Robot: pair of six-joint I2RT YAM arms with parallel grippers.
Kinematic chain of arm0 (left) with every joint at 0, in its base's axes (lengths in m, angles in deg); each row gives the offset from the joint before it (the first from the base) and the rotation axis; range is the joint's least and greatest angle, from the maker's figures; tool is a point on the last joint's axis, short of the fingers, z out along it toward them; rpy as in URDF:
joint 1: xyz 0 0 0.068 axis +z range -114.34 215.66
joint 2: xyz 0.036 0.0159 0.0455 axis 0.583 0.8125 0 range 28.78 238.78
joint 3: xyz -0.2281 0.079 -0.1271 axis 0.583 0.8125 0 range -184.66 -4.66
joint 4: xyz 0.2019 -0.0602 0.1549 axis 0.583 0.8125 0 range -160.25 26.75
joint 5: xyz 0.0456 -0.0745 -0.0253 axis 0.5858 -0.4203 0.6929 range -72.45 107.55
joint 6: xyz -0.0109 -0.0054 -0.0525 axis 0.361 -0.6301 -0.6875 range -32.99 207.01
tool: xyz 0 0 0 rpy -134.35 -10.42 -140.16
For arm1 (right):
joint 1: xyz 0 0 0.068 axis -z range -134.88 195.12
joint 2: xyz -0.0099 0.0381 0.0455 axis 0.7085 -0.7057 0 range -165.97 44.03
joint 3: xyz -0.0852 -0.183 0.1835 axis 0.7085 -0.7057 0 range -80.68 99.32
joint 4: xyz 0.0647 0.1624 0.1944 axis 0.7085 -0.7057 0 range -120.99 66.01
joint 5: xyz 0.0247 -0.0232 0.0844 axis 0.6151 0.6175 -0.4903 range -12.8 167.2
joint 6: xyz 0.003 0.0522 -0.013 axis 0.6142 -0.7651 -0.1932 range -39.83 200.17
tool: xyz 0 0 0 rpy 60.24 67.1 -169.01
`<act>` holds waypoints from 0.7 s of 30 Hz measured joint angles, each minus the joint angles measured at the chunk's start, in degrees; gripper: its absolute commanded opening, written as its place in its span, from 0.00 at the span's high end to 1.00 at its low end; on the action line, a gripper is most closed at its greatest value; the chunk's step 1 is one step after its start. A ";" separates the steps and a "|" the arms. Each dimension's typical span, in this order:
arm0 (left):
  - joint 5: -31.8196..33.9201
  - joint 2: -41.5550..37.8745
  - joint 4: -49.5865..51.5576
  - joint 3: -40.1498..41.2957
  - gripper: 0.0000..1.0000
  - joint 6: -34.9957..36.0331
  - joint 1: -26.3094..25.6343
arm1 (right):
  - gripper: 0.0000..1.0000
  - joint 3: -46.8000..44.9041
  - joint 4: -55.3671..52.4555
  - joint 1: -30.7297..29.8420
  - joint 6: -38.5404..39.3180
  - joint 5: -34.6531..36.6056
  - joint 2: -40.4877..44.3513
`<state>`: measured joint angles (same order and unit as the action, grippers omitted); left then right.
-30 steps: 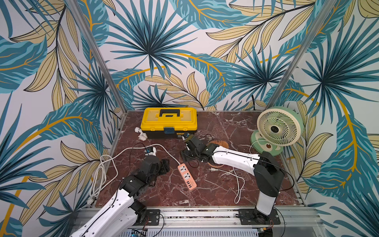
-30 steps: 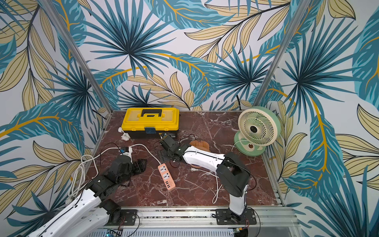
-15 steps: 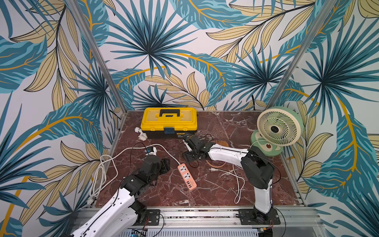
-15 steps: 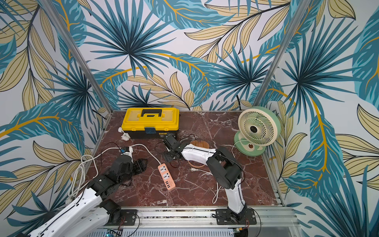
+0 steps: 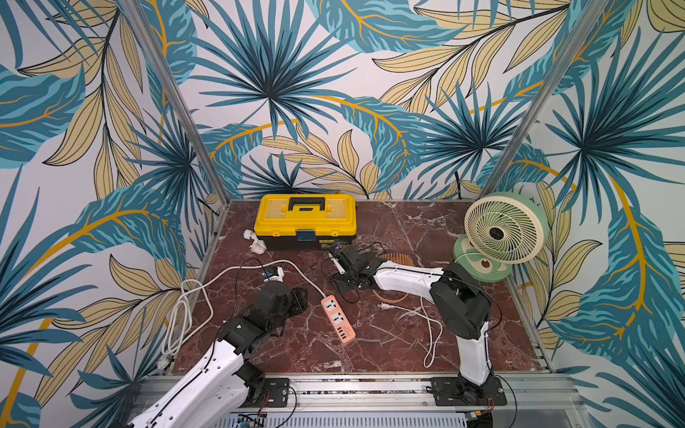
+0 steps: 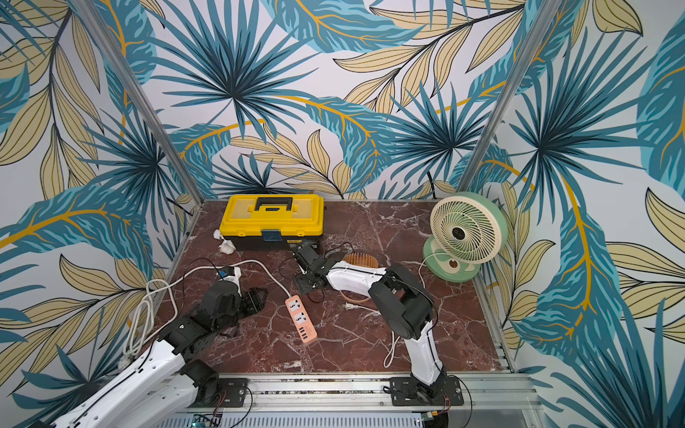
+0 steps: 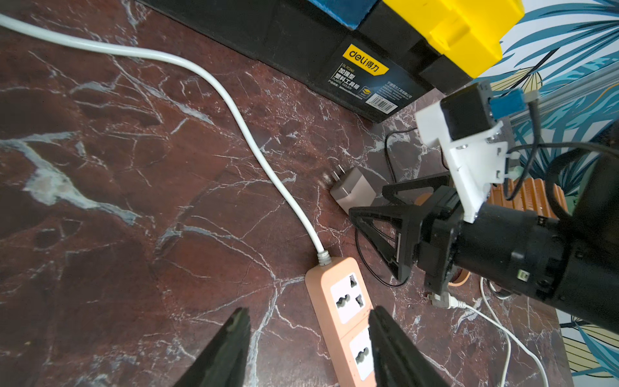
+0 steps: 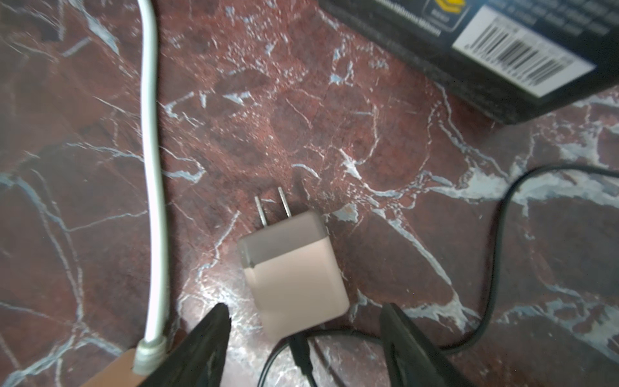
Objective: Plug the desk fan into the power strip
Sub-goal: Pick up the plug from the center of the board.
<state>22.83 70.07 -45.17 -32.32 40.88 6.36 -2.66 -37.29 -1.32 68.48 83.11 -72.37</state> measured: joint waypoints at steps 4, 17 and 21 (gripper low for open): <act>-0.20 -0.26 0.02 0.42 0.40 -0.39 0.00 | 0.29 0.00 0.83 0.00 0.33 0.07 -0.37; -0.61 -0.13 0.04 0.68 0.40 -1.25 0.00 | 0.58 1.64 2.58 -0.04 1.11 0.07 -3.74; -0.59 -0.13 0.00 0.68 0.38 -1.92 0.00 | 0.74 1.14 3.19 -0.04 1.29 0.02 -3.48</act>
<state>22.24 69.94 -45.17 -31.64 38.95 6.36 -1.52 -34.10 -1.36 69.77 83.13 -75.85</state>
